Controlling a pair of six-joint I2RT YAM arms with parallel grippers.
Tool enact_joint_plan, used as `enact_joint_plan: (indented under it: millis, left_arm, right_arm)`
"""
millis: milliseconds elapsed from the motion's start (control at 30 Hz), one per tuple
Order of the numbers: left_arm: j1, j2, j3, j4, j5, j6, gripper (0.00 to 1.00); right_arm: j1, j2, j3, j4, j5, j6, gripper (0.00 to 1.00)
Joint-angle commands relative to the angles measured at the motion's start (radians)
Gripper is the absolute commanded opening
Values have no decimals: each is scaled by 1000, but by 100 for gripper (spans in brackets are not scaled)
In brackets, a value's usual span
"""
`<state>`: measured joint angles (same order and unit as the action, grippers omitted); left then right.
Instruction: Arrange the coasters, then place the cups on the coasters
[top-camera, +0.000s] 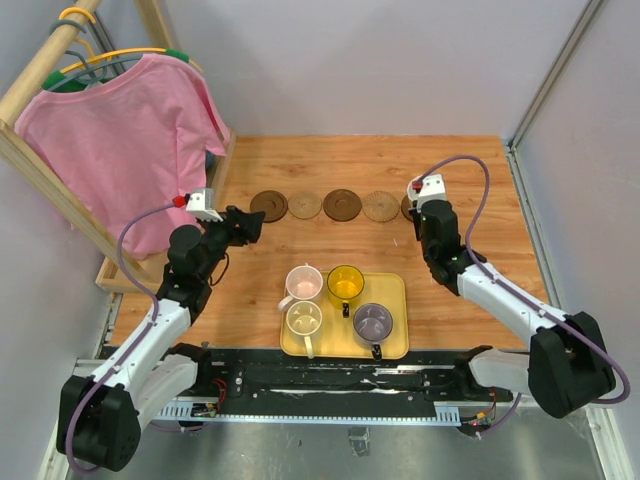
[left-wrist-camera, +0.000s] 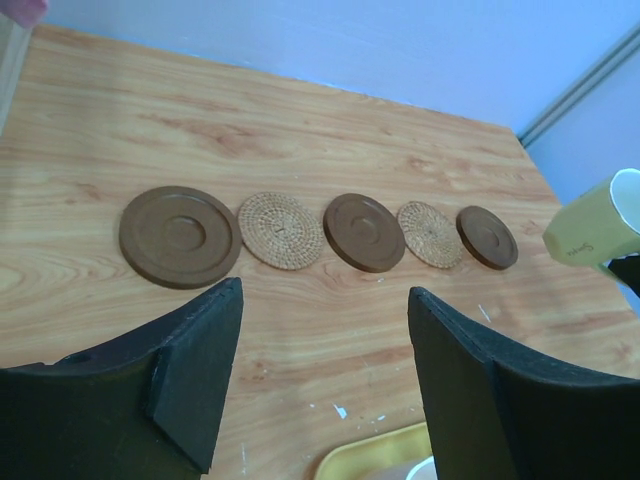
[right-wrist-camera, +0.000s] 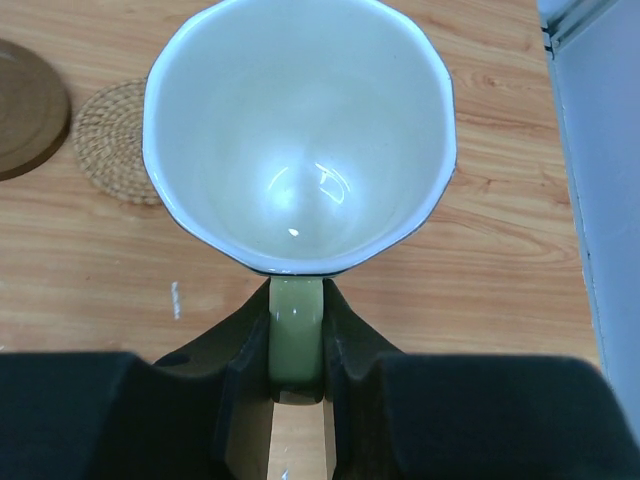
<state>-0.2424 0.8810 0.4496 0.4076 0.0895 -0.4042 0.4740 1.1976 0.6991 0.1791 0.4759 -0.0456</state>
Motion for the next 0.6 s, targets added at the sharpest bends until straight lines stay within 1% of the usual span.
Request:
enact_joint_plan:
  millis: [0, 233, 567]
  left_arm:
    - [12, -6, 13, 4, -56, 5, 71]
    - [18, 9, 6, 40, -61, -3, 71]
    - [27, 57, 2, 98, -65, -4, 71]
  right_arm:
    - [-107, 12, -19, 290, -93, -6, 1]
    - [-226, 84, -64, 482, -203, 12, 1]
    - [-323, 209, -60, 628, -345, 60, 1]
